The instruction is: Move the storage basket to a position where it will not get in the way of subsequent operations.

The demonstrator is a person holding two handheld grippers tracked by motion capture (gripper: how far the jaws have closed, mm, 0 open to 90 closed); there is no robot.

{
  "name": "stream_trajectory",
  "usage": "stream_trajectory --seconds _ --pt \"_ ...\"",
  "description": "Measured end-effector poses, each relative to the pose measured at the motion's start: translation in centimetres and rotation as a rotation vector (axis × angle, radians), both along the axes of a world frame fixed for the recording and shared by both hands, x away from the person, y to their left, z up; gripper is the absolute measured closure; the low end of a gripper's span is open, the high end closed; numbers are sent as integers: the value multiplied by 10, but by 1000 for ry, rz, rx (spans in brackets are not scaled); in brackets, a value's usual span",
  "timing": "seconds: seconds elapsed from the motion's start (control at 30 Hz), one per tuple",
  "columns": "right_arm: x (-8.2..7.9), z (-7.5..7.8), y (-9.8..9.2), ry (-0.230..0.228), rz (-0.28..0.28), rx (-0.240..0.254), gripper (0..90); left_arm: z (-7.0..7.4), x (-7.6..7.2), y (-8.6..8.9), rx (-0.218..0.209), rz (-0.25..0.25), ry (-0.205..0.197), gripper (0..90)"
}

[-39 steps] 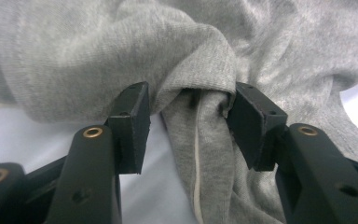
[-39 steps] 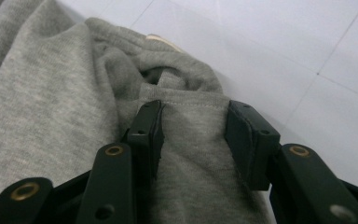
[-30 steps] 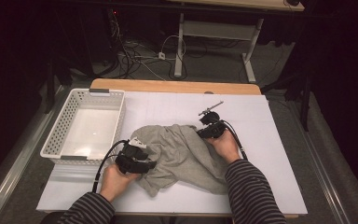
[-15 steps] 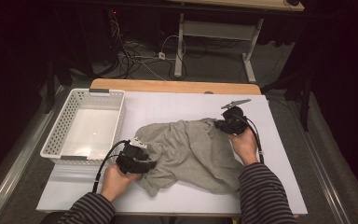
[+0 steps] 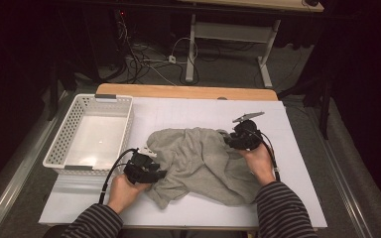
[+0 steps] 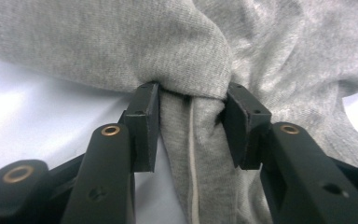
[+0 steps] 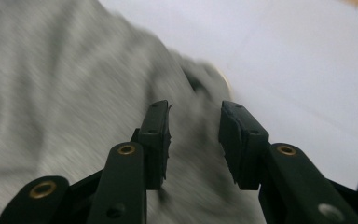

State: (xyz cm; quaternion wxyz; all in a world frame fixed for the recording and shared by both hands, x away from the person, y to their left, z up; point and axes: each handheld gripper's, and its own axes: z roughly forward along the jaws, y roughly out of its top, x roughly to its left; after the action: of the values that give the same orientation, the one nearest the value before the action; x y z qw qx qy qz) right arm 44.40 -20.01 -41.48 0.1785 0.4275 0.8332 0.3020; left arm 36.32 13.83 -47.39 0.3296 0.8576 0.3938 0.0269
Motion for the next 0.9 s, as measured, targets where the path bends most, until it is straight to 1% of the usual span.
stream_trajectory --seconds 0.03,0.07,0.13,0.2,0.27,0.3,0.33,0.37,0.4,0.43,0.47,0.5,0.53,0.57,0.6,0.63,0.7,0.73,0.8,0.83,0.87,0.9 --pt "0 3 4 -16 10 23 633 0 0 0 2 -1 -2 589" --pt "-1 5 9 -16 22 38 626 0 0 0 4 -6 -2 605" --pt "-1 5 22 -8 55 34 615 0 0 0 3 -11 6 660" --pt "0 0 33 14 90 18 606 0 1 1 -4 -8 12 692" --pt "2 -9 42 52 99 -12 603 1 1 2 -10 -6 14 693" --pt "4 -15 45 79 99 -28 608 2 0 2 -14 -5 12 693" --pt "5 -19 46 93 97 -31 625 4 -1 3 -13 -2 4 692" --pt "5 -23 47 106 95 -29 666 5 -2 3 -22 -5 -1 690" --pt "5 -27 46 110 97 -29 719 7 -3 2 -24 -4 -12 678" --pt "5 -30 46 116 102 -32 793 9 -4 3 -23 0 -20 654" --pt "5 -33 45 143 117 -30 851 10 -5 2 -29 -3 -23 624" --pt "4 -36 45 164 130 -39 895 12 -5 2 -36 2 -25 592" --pt "2 -40 45 177 146 -48 900 14 -6 2 -67 11 -17 546" --pt "1 -42 45 185 162 -46 900 16 -7 2 -88 18 -25 493" --pt "-2 -42 46 188 168 -45 900 19 -9 1 -85 16 -51 467" --pt "-5 -42 47 189 176 -49 900 22 -10 -1 -79 10 -63 456" --pt "-11 -42 47 183 197 -52 900 26 -10 -5 -73 7 -74 425" --pt "-15 -43 48 176 200 -52 900 27 -9 -7 -67 8 -80 425" --pt "-22 -43 46 175 208 -39 900 29 -5 -10 -58 10 -86 423" --pt "-24 -43 45 172 215 -32 900 29 -1 -13 -45 11 -84 418" --pt "-30 -43 43 179 224 -23 900 28 2 -15 -30 17 -82 410" --pt "-30 -43 43 179 224 -23 900 28 6 -17 -19 23 -85 410"
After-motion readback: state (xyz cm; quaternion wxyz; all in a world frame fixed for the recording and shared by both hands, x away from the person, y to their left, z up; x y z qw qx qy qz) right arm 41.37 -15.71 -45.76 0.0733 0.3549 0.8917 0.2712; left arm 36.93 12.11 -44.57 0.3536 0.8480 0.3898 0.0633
